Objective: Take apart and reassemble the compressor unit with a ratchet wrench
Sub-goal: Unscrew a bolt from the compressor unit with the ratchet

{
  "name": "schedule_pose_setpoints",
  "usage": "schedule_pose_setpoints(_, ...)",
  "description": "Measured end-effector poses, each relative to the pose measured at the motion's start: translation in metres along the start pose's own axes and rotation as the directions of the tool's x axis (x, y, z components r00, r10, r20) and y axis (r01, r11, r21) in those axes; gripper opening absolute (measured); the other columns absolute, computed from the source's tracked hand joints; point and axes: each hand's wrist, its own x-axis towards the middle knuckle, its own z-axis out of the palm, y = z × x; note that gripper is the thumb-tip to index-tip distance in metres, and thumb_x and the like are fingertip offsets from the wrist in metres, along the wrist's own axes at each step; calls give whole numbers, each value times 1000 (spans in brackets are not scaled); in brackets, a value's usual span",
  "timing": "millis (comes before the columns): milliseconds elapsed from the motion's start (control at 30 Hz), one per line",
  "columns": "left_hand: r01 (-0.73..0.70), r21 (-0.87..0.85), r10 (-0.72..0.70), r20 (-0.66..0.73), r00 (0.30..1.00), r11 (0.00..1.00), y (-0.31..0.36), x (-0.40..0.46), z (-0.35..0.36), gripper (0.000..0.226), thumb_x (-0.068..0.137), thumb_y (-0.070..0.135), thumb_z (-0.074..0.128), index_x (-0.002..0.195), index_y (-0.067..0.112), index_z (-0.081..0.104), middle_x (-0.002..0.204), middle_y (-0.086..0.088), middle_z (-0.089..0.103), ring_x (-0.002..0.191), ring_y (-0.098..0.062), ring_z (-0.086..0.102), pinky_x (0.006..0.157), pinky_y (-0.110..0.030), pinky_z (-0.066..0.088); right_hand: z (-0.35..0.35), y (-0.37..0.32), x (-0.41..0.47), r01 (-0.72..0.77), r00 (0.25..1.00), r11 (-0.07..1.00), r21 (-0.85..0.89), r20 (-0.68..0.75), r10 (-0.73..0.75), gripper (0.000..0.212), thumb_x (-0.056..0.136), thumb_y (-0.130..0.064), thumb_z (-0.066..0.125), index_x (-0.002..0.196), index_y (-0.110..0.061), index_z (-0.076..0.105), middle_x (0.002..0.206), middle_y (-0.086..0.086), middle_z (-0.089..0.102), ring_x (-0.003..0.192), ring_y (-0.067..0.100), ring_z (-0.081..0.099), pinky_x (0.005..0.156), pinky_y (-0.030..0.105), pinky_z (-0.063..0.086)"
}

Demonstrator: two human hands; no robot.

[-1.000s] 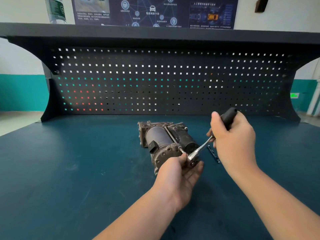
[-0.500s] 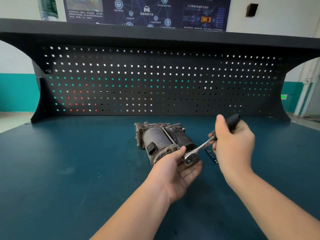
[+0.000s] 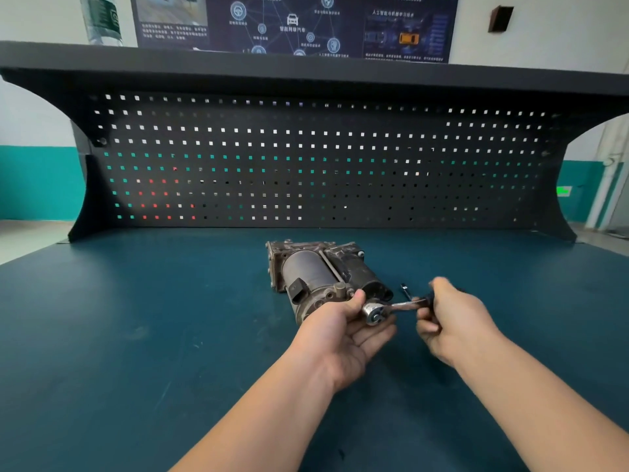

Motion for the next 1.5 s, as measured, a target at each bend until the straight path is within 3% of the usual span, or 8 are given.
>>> schedule_pose_setpoints(133,-26,-18,25,-2,1000,1000,-3,3,0,23,92,14,57,100,-7,59,74,-22,70,62,-29,69,56,-38,58,9,-13,-7,301,948,950,-82,137,-288,21,95,-20,51,77,-12,45,59,9,54,28,5,39,29,15,26)
schedule_pose_setpoints(300,-65,10,66,-20,998,998,-8,9,6,25,95,14,52,106,-8,58,90,-23,67,70,-28,68,55,-34,59,15,-31,-24,804,585,532,-267,516,-626,9,88,-40,58,92,-34,53,64,-8,63,47,2,52,47,18,40)
schedule_pose_setpoints(733,-33,-117,16,-144,990,993,-10,17,31,16,87,3,61,99,-8,59,109,-20,63,87,-29,63,52,-38,56,4,-31,-21,814,526,561,-147,596,-607,24,80,-42,65,101,-43,53,75,-22,67,55,-2,59,47,13,44)
schedule_pose_setpoints(967,116,121,-108,-73,991,986,4,8,23,20,88,13,62,77,-4,60,63,-16,65,53,-23,64,47,-33,55,9,-31,-18,854,457,509,-110,627,-631,21,81,-42,68,93,-34,53,73,-12,65,55,0,55,52,14,43)
schedule_pose_setpoints(1200,36,79,-31,-71,997,996,-4,14,22,12,89,7,59,82,-2,59,69,-14,66,66,-23,63,73,-36,52,2,-25,-1,705,709,620,-343,336,-620,22,87,-42,57,81,-23,48,59,1,60,40,8,53,43,24,42)
schedule_pose_setpoints(1267,26,88,-20,-77,997,996,-6,15,21,10,89,7,59,85,-2,59,63,-14,67,64,-23,63,69,-35,53,-4,-18,12,347,937,908,-233,133,-324,20,93,-29,52,80,-17,44,58,8,52,38,13,49,35,20,32)
schedule_pose_setpoints(1367,10,101,-2,-80,997,995,-7,16,21,11,90,9,59,91,-3,58,76,-16,65,67,-24,62,73,-37,52,-8,-10,16,-145,985,986,83,104,136,21,97,-18,46,77,-13,39,64,7,43,44,12,41,30,11,22)
schedule_pose_setpoints(1500,-2,71,8,-83,997,997,-6,16,24,21,92,8,55,108,-5,57,83,-19,62,69,-26,61,74,-38,52,0,-19,3,324,932,946,-1,171,-319,19,92,-27,59,81,-17,47,55,4,50,33,9,44,31,15,29)
